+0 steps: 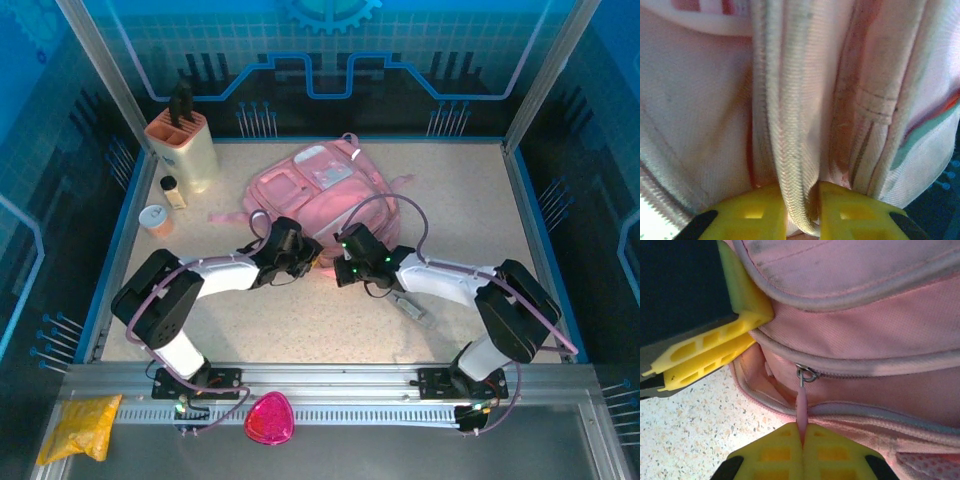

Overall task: Pack the student bag
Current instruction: Zip the student bag at the center of the table.

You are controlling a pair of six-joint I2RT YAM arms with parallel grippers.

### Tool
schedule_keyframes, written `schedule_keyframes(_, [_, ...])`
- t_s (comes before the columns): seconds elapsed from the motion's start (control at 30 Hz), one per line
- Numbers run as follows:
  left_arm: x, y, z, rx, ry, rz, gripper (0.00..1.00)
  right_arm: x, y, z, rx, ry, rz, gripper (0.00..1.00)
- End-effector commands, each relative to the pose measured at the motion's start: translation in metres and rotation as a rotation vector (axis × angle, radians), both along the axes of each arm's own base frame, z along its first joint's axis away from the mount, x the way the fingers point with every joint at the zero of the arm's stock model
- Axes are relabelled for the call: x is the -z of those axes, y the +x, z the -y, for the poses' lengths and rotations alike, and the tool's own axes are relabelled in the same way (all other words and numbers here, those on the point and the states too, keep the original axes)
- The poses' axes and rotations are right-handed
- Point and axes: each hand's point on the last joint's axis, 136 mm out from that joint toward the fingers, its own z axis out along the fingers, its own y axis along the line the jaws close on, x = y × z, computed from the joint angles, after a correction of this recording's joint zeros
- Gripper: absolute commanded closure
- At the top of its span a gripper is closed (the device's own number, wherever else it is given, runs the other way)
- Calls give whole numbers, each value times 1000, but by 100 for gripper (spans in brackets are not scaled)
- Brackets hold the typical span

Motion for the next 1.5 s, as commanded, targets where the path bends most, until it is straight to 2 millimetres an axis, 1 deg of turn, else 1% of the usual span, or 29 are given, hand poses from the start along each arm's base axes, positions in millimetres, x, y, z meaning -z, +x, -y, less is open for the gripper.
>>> schedule_keyframes(0.0, [-11, 15, 1, -34, 19, 48, 88, -12, 13, -11, -10, -8, 53, 94])
schedule_keyframes(0.03, [-12, 15, 1, -29, 25, 52, 90, -12, 15, -10, -6, -15, 54, 90])
schedule_keyframes(0.1, [-17, 15, 2, -18, 20, 66, 94, -13, 17, -10, -3, -24, 59, 87])
schedule_keyframes(0.17, [-23, 16, 2, -18, 18, 80, 98, -12, 20, -12, -3, -28, 59, 78])
schedule_keyframes(0.2, [-26, 16, 3, -15, 17, 87, 100, -11, 21, -12, -2, -30, 57, 76])
schedule_keyframes(0.3, [-32, 16, 4, -6, 25, 102, 100, -10, 27, -16, -7, -38, 58, 71])
schedule_keyframes(0.4, [-36, 15, 3, -4, 27, 109, 100, -6, 33, -15, 3, -67, 52, 68])
schedule_keyframes(0.57, [-39, 15, 3, -5, 29, 117, 100, 1, 31, -12, 0, -95, 30, 67])
schedule_keyframes(0.6, [-40, 15, 3, -4, 30, 119, 100, 4, 31, -11, 2, -103, 26, 68])
schedule_keyframes(0.67, [-40, 16, 3, -6, 32, 119, 100, 8, 28, -9, 1, -106, 14, 75])
schedule_keyframes(0.7, [-41, 16, 2, -8, 32, 120, 100, 9, 27, -10, -2, -101, 9, 76])
schedule_keyframes(0.8, [-44, 17, 4, -2, 27, 124, 100, 14, 23, -9, -7, -115, -6, 78])
schedule_keyframes(0.87, [-48, 18, 3, -3, 33, 135, 100, 16, 21, -6, -5, -125, -14, 85])
schedule_keyframes(1.0, [-53, 18, -1, -8, 57, 144, 100, 11, 15, -3, -8, -117, -12, 96])
schedule_keyframes(1.07, [-56, 19, -4, -12, 62, 151, 100, 6, 11, -2, -18, -108, -6, 100])
schedule_keyframes(1.2, [-60, 21, -12, -26, 69, 162, 100, -2, 5, 3, -17, -111, 6, 100])
schedule_keyframes(1.47, [-72, 24, -40, -51, 93, 176, 100, -33, 8, 34, 42, -148, 150, 100])
